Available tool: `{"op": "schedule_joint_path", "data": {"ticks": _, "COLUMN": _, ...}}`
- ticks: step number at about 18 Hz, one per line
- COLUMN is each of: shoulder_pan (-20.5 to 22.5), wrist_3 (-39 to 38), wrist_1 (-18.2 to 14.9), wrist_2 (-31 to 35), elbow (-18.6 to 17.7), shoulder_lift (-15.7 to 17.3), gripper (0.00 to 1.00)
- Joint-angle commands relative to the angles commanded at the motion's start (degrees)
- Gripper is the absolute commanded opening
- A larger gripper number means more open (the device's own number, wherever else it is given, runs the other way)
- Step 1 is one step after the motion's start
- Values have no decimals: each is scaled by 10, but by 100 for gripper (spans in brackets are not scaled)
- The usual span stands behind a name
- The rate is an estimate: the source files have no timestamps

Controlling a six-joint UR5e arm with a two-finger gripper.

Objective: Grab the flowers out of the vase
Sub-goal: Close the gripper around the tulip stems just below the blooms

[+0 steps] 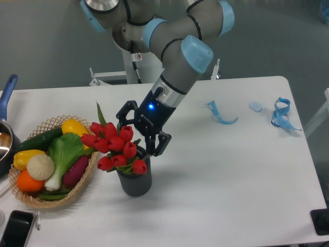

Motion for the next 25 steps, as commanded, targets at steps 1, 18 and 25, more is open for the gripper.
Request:
{"op": "schedule_joint_path", "data": {"ticks": 1, "shoulder_pan": -3, "wrist_3": 0, "wrist_1": 0, "wrist_2": 1, "elbow": 0, "shoulder_lift": -2, "gripper": 100}}
{"op": "schedule_joint_path", "data": {"ticks": 18, "shoulder_pan": -25, "wrist_3": -24, "wrist_1": 28, "wrist_2": 1, "elbow": 5, "shoulder_lift": -18, "gripper": 59}}
{"op": "schedule_joint_path", "data": {"ticks": 25, "shoulder_pan": -13, "wrist_3": -21, "wrist_1": 29, "wrist_2": 1, "elbow": 9, "shoulder_lift": -18, "gripper": 37}}
